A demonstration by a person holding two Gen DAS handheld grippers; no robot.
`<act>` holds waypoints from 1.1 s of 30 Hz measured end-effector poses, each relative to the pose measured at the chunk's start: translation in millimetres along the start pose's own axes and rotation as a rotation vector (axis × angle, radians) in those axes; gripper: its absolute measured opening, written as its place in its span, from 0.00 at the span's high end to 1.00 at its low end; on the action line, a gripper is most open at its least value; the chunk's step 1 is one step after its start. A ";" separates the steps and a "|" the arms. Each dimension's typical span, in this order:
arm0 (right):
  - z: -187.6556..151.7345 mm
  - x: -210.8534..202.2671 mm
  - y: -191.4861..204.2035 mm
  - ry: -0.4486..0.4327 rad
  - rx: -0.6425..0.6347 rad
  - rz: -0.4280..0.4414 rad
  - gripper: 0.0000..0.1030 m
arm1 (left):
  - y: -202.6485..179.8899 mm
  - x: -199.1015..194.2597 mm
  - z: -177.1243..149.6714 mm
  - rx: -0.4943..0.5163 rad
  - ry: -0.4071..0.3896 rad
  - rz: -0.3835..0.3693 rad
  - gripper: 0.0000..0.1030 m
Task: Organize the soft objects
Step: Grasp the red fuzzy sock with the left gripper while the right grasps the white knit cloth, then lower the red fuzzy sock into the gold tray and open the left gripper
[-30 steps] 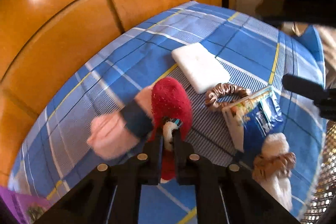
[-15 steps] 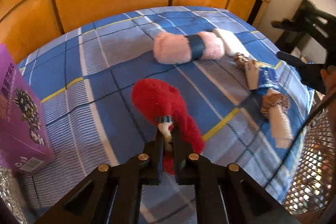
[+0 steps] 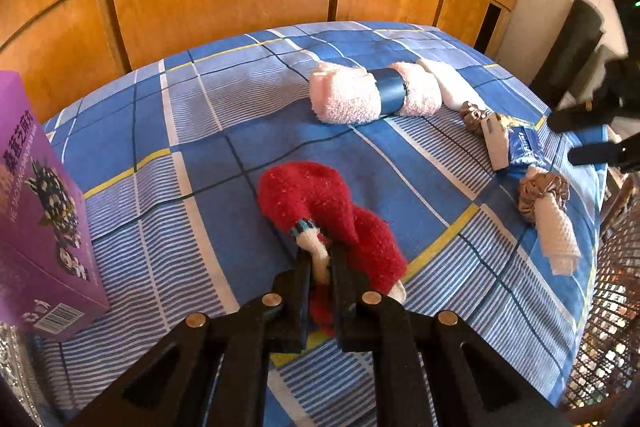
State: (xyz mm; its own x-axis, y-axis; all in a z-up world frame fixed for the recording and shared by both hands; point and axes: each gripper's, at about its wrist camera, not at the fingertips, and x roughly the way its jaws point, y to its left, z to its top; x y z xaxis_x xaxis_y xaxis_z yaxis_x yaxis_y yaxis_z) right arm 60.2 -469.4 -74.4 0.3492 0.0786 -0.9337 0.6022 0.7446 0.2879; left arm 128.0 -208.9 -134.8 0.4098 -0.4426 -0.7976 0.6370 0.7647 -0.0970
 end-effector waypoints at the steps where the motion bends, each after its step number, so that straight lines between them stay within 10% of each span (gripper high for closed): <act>1: 0.2 5.6 1.9 0.036 -0.024 -0.018 0.37 | 0.7 0.0 -0.2 -0.005 -0.002 -0.002 0.90; 9: -12.1 60.5 13.1 0.266 -0.145 -0.160 0.43 | 5.8 -0.9 -2.5 -0.032 -0.019 -0.026 0.87; 13: -16.7 61.0 18.7 0.229 -0.186 -0.169 0.67 | 7.2 -1.7 -3.9 -0.039 -0.027 -0.028 0.85; 18: -31.9 63.2 42.5 0.264 -0.349 -0.054 0.67 | 5.0 -2.2 -4.9 -0.030 -0.033 -0.011 0.83; 33: -69.3 69.0 89.7 0.222 -0.584 -0.173 0.67 | -3.5 -10.3 20.4 -0.056 0.018 0.023 0.94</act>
State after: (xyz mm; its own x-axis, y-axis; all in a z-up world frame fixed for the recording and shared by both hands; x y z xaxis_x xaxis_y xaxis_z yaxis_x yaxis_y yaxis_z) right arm 88.6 -351.2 -127.7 0.0881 0.0141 -0.9960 0.1249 0.9918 0.0251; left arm 134.9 -216.6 -114.1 0.4116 -0.4166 -0.8106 0.5896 0.7999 -0.1117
